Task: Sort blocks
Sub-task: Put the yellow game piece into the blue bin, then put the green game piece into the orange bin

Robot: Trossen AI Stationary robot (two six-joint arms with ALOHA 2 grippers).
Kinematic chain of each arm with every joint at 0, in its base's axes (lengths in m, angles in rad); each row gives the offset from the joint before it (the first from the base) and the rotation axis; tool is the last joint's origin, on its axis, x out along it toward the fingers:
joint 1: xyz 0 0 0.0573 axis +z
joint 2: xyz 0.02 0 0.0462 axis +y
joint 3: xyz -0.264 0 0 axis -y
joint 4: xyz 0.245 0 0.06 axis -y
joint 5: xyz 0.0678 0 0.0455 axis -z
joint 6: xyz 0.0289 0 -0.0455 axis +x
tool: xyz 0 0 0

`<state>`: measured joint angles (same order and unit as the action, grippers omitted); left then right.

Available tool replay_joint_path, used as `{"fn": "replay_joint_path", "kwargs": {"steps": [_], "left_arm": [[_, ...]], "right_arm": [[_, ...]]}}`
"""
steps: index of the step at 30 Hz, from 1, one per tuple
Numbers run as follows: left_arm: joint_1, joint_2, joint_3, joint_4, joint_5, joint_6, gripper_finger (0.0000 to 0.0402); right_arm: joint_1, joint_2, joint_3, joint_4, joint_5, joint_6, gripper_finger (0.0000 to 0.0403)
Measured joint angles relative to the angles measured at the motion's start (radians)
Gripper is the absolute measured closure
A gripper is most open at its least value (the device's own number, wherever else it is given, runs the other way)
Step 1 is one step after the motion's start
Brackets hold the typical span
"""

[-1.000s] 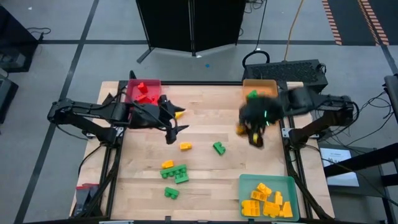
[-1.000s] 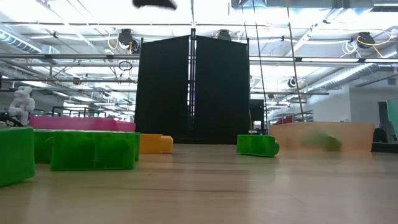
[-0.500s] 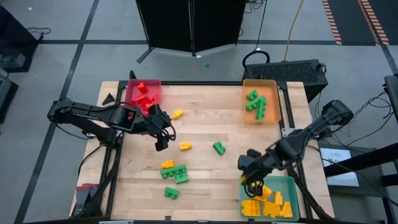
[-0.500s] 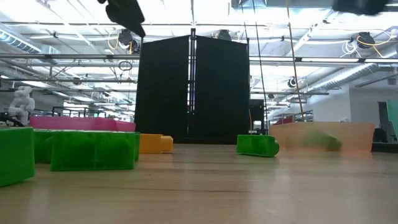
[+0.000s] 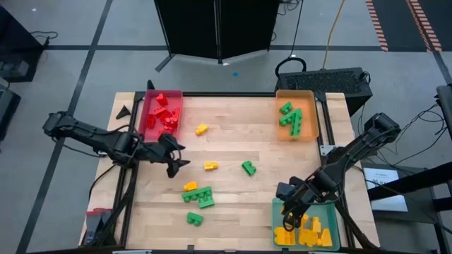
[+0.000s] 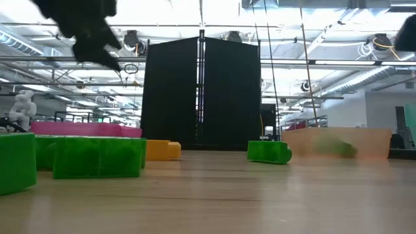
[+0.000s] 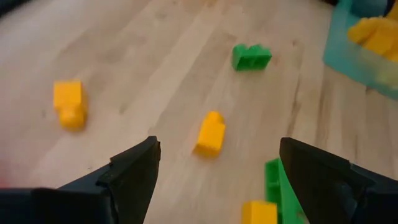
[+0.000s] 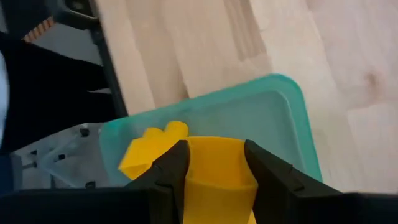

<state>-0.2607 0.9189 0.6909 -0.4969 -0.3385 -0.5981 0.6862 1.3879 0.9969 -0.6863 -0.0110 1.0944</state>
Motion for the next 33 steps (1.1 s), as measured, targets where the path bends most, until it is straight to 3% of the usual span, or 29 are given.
{"fn": "replay_joint_path", "kwargs": {"steps": [2, 8, 12, 17, 25, 30, 33], "left_arm": [[-0.018, -0.032, -0.045, 0.005, -0.008, -0.048, 0.0070], [-0.068, -0.057, -0.075, 0.012, -0.012, -0.077, 0.0070], [-0.083, -0.051, -0.075, 0.007, -0.015, -0.069, 0.0070], [-0.089, -0.052, -0.075, 0.006, -0.019, -0.070, 0.0070], [-0.090, -0.052, -0.075, 0.007, -0.028, -0.069, 0.0070], [-0.096, -0.052, -0.075, 0.006, -0.028, -0.069, 0.0070], [-0.108, -0.052, -0.075, 0.000, -0.028, -0.071, 0.0070]], "right_arm": [[0.002, 0.002, -0.018, 0.002, 0.008, 0.029, 0.0276], [0.003, 0.002, -0.050, 0.009, 0.012, 0.090, 0.0168], [0.002, 0.002, -0.050, 0.015, 0.009, 0.093, 0.0138], [-0.061, 0.003, 0.013, 0.032, 0.020, 0.050, 0.0148], [-0.359, 0.001, 0.147, -0.002, 0.257, -0.304, 0.0190], [-0.512, 0.081, 0.146, -0.016, 0.237, -0.372, 0.0193], [-0.565, 0.150, 0.146, 0.016, 0.172, -0.372, 0.0190]]}}
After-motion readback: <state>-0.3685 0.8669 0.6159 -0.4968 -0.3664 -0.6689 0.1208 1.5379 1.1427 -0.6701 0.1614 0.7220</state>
